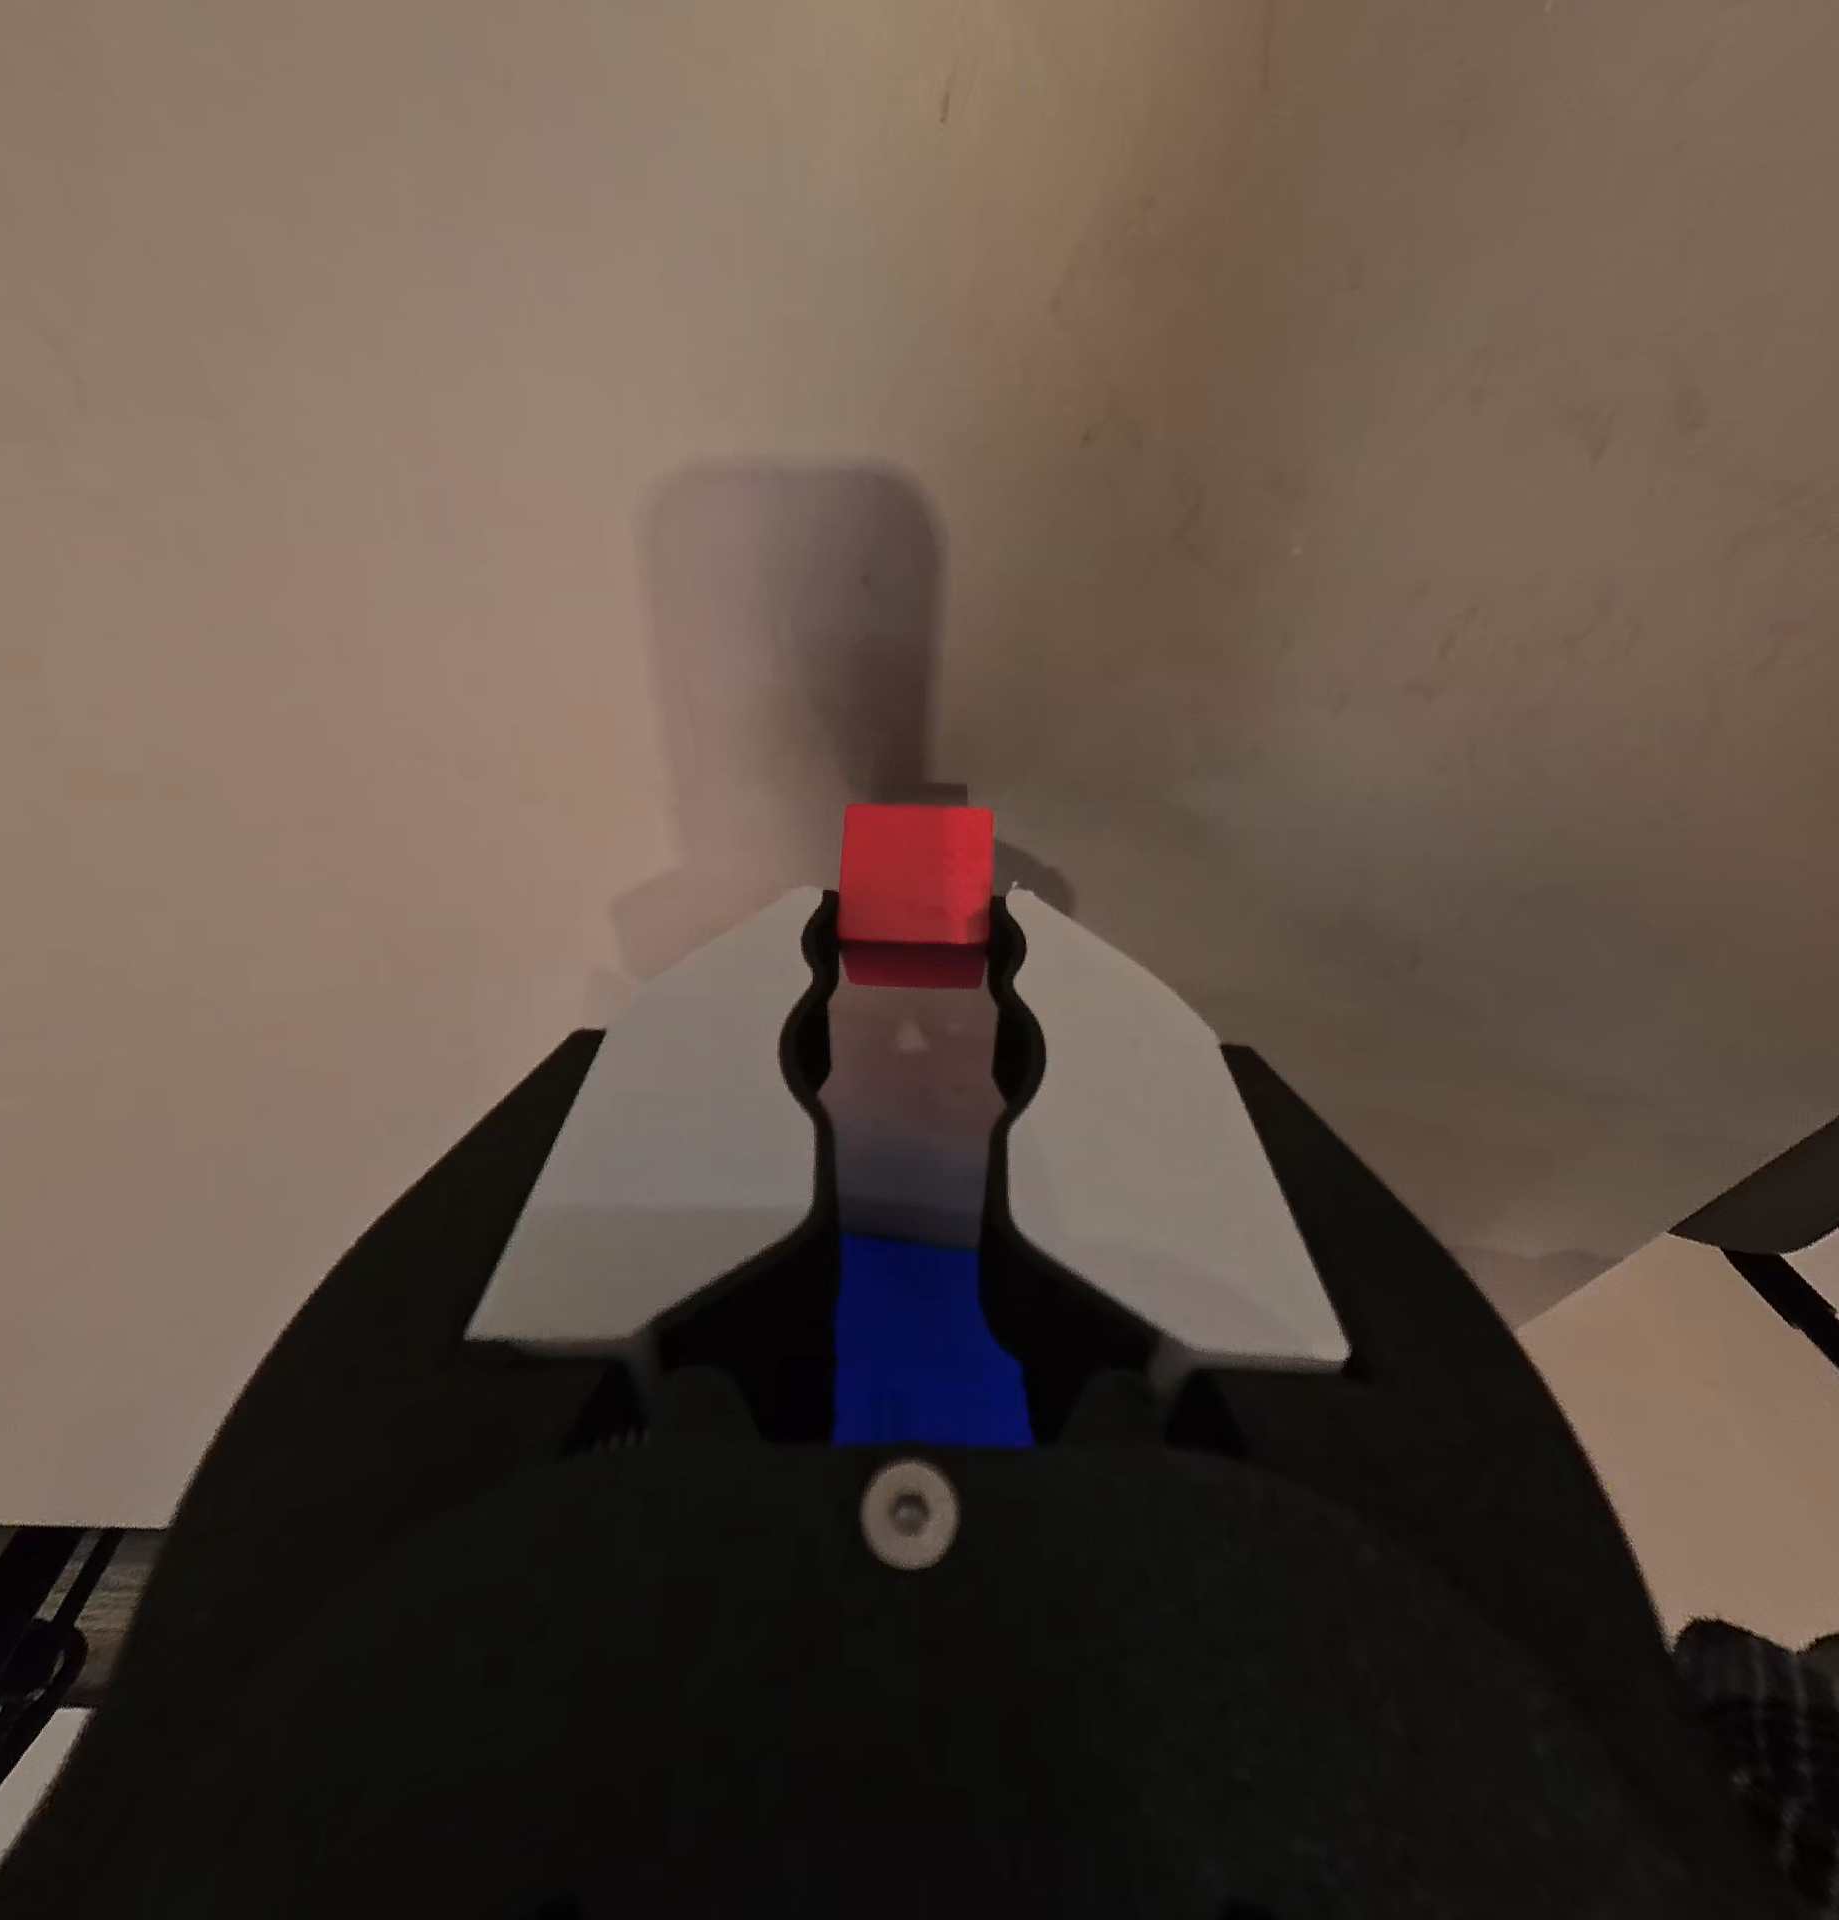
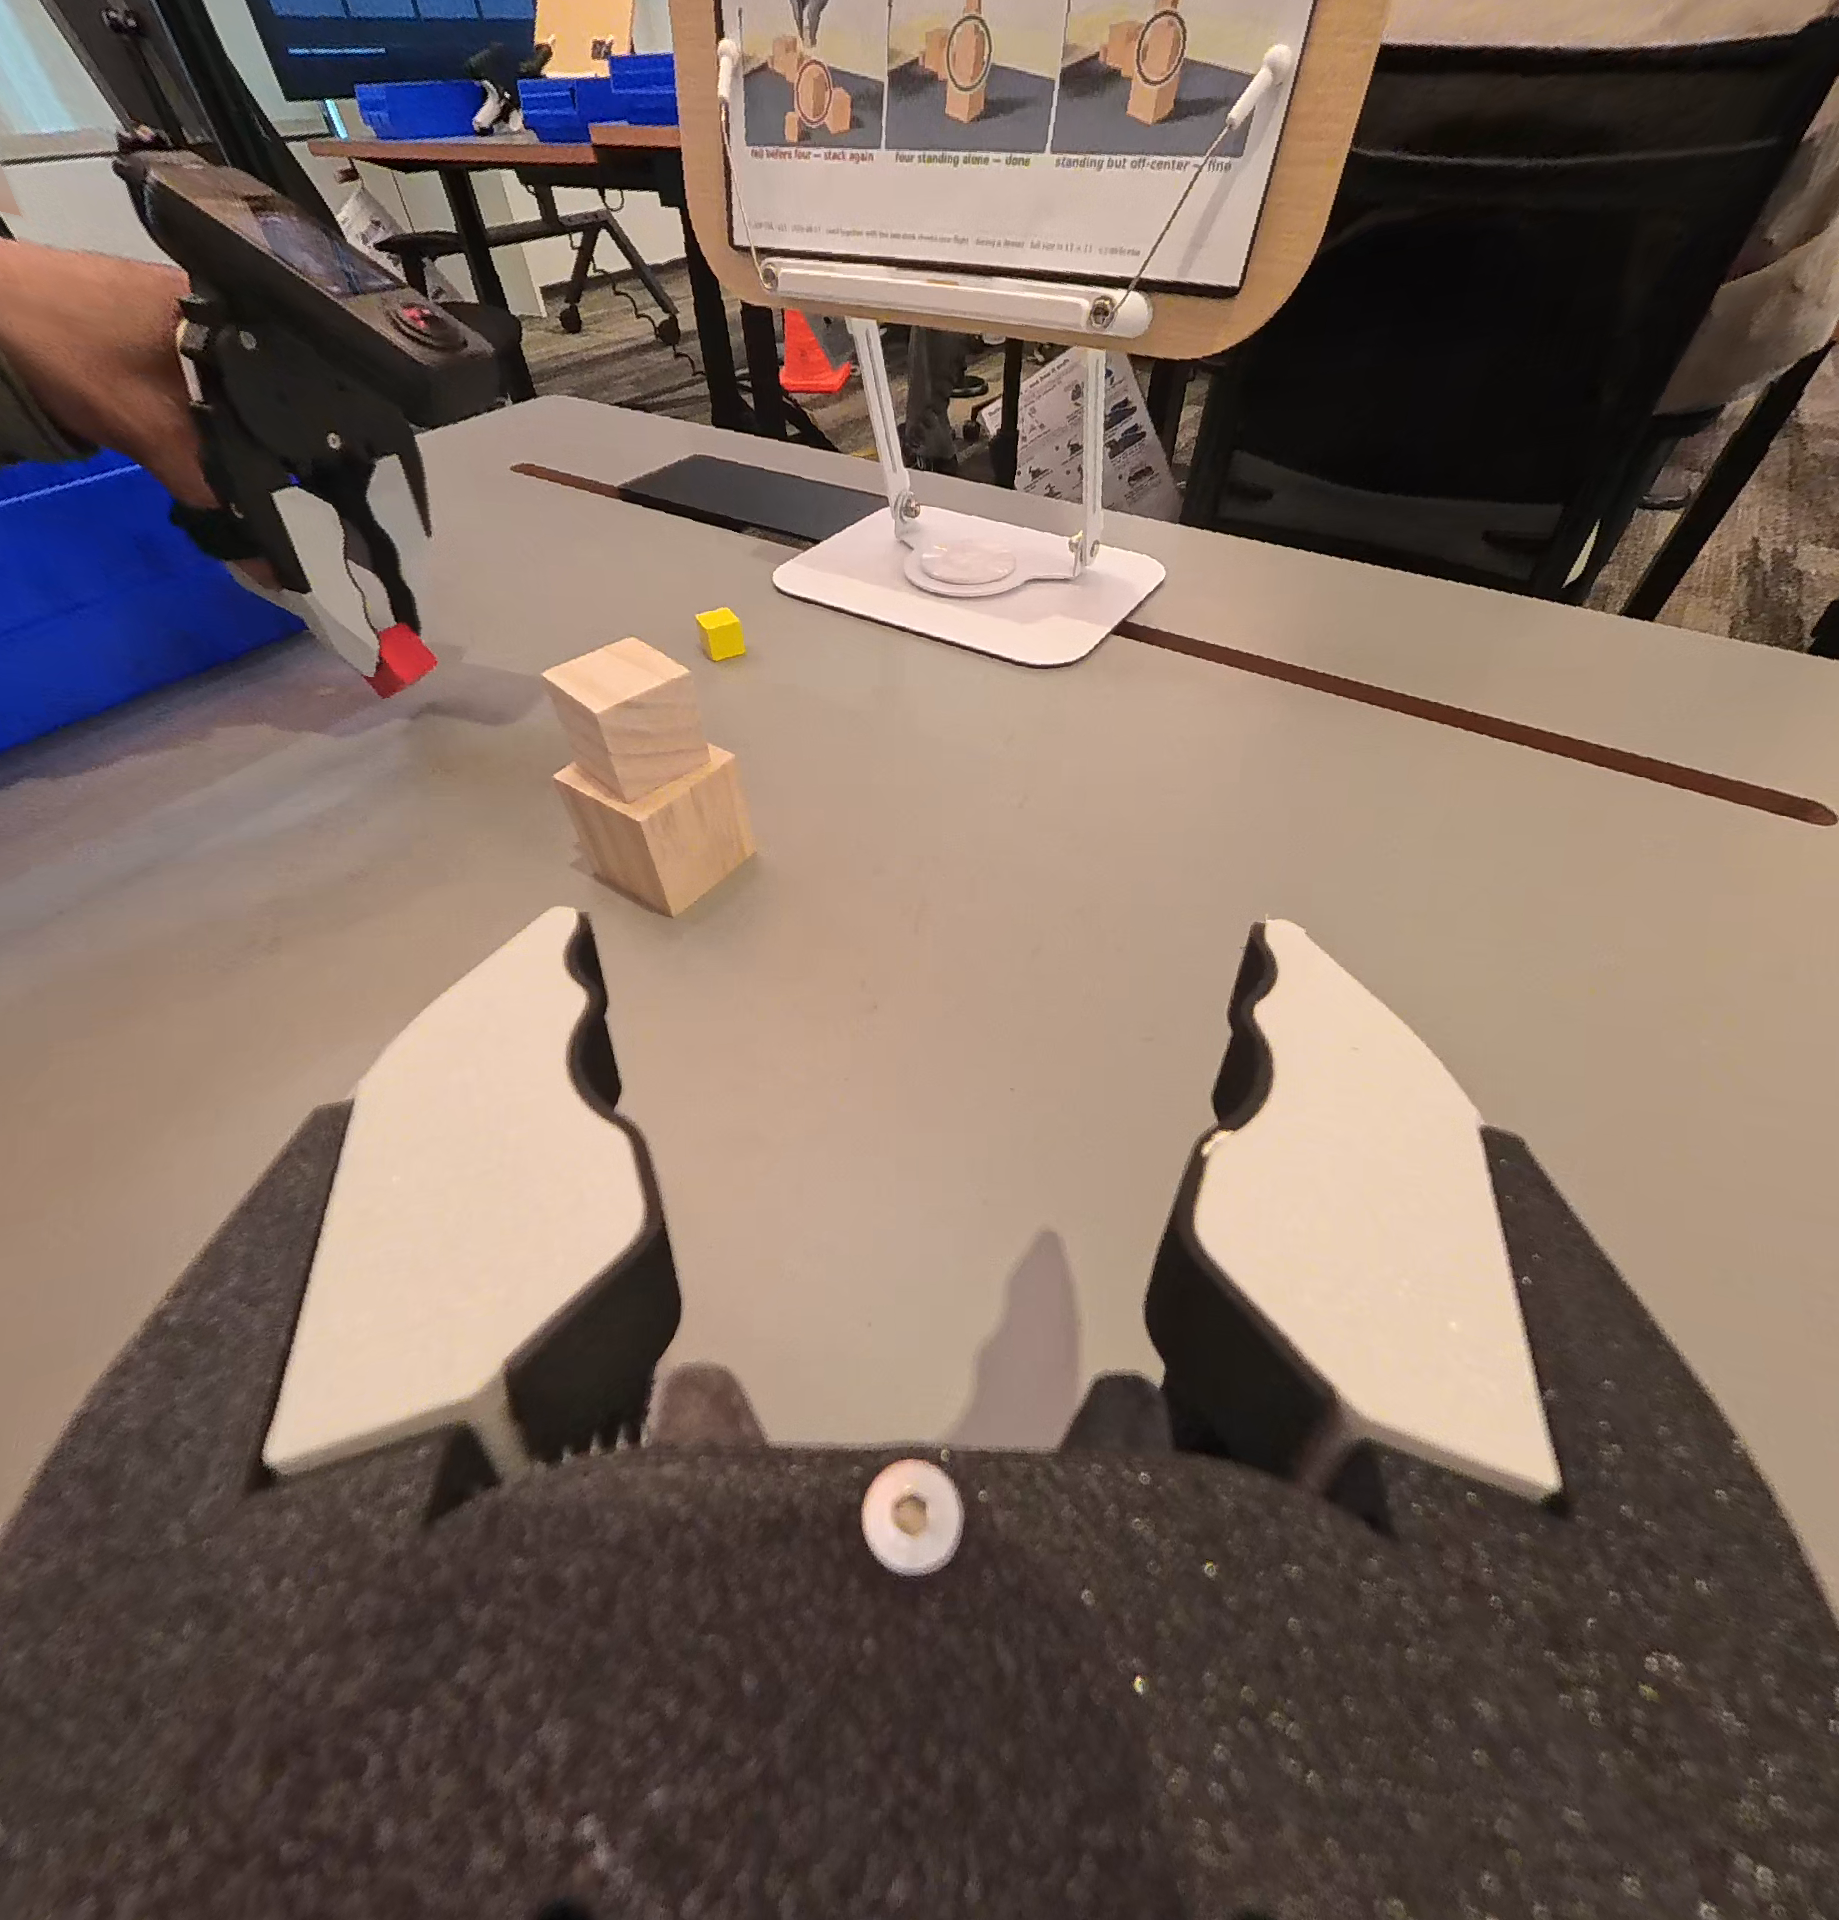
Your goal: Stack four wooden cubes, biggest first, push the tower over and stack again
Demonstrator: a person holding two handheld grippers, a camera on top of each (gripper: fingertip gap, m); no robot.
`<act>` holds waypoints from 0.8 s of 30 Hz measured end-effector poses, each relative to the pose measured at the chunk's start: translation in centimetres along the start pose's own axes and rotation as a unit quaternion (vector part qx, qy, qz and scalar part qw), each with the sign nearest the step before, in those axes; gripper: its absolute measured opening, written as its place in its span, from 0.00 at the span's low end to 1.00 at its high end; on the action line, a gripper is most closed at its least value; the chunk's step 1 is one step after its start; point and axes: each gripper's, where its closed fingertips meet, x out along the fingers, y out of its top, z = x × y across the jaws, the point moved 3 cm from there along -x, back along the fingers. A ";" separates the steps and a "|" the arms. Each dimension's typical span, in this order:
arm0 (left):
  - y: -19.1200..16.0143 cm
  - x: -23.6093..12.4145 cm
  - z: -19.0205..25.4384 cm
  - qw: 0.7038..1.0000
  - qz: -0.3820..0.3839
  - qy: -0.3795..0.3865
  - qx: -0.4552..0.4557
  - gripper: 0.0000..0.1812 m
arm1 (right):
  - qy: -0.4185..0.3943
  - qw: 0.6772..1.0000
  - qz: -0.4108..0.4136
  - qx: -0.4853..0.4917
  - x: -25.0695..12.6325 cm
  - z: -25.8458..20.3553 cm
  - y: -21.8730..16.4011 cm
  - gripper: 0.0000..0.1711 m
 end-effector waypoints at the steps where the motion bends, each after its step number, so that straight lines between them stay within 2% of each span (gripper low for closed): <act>1: 0.1 0.0 0.0 1.000 0.002 -0.001 0.001 0.15 | 0.000 1.000 0.000 0.000 0.0 0.0 0.0 0.66; 24: 0.0 0.1 0.7 1.000 -0.016 -0.009 0.011 0.15 | 0.003 1.000 -0.001 0.000 0.2 -0.2 0.0 0.66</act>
